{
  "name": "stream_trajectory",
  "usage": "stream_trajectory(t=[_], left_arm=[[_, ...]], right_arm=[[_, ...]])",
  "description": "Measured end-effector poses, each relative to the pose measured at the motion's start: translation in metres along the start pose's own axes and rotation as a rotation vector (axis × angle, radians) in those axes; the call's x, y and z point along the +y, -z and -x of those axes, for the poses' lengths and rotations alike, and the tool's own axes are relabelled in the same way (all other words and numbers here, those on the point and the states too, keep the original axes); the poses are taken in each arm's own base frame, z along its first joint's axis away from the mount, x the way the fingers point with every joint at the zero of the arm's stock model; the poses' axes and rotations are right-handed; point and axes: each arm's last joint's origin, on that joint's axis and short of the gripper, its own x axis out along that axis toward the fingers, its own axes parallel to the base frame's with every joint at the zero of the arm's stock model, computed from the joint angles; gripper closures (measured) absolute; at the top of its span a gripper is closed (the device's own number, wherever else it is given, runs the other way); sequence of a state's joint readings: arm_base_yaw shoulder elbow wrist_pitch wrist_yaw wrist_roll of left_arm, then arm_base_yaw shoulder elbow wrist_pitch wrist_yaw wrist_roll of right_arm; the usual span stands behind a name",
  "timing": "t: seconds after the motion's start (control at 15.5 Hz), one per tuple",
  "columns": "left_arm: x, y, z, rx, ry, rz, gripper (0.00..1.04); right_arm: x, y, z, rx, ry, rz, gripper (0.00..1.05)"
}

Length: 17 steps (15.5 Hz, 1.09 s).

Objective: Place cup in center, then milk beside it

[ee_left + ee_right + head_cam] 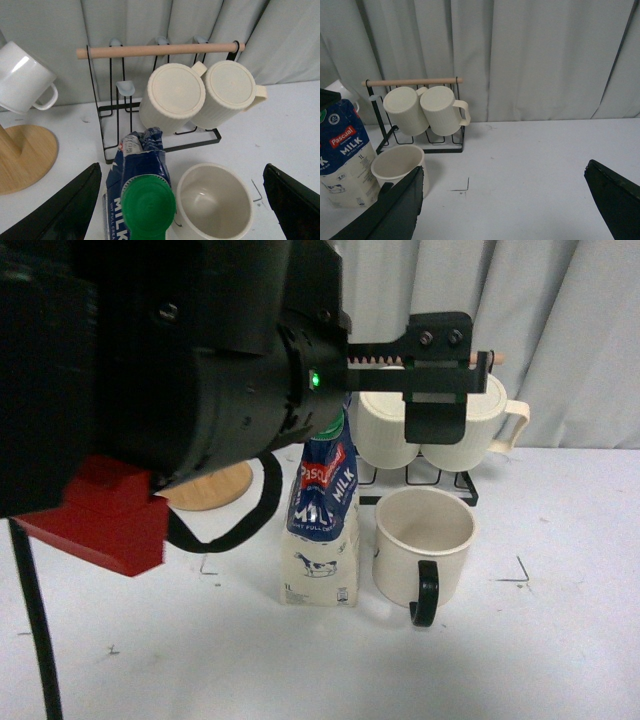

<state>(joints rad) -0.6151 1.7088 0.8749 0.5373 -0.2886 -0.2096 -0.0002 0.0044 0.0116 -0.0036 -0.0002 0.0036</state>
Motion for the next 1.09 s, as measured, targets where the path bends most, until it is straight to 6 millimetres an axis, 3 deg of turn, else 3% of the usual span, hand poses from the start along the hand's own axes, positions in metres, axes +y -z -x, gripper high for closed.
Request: stream_trajectory(t=[0.45,0.64,0.71,0.77,0.84,0.9,0.97,1.09], left_arm=[[0.017,-0.004,0.008,-0.012,-0.019,0.017,0.07],[0.039,-0.009,0.017,-0.045,-0.059,0.037,0.08],[0.049,-0.011,0.023,-0.166,-0.130,0.041,0.14],[0.110,-0.004,0.092,-0.332,-0.316,-0.027,0.50],[0.126,0.029,0.122,-0.271,-0.288,-0.063,0.89],[0.137,0.037,0.148,-0.302,-0.301,-0.060,1.03],[0.142,0.052,0.168,-0.292,-0.294,-0.061,1.03],[0.144,0.058,0.178,-0.289,-0.297,-0.060,1.03]], right_arm=[[0.000,0.000,0.000,0.000,0.000,0.000,0.06],[0.000,0.000,0.000,0.000,0.000,0.000,0.06],[0.000,0.000,0.000,0.000,-0.001,0.000,0.06],[0.000,0.000,0.000,0.000,0.000,0.000,0.06],[0.000,0.000,0.000,0.000,0.000,0.000,0.06],[0.000,0.000,0.000,0.000,0.000,0.000,0.06],[0.000,0.000,0.000,0.000,0.000,0.000,0.06],[0.000,0.000,0.000,0.000,0.000,0.000,0.06]])
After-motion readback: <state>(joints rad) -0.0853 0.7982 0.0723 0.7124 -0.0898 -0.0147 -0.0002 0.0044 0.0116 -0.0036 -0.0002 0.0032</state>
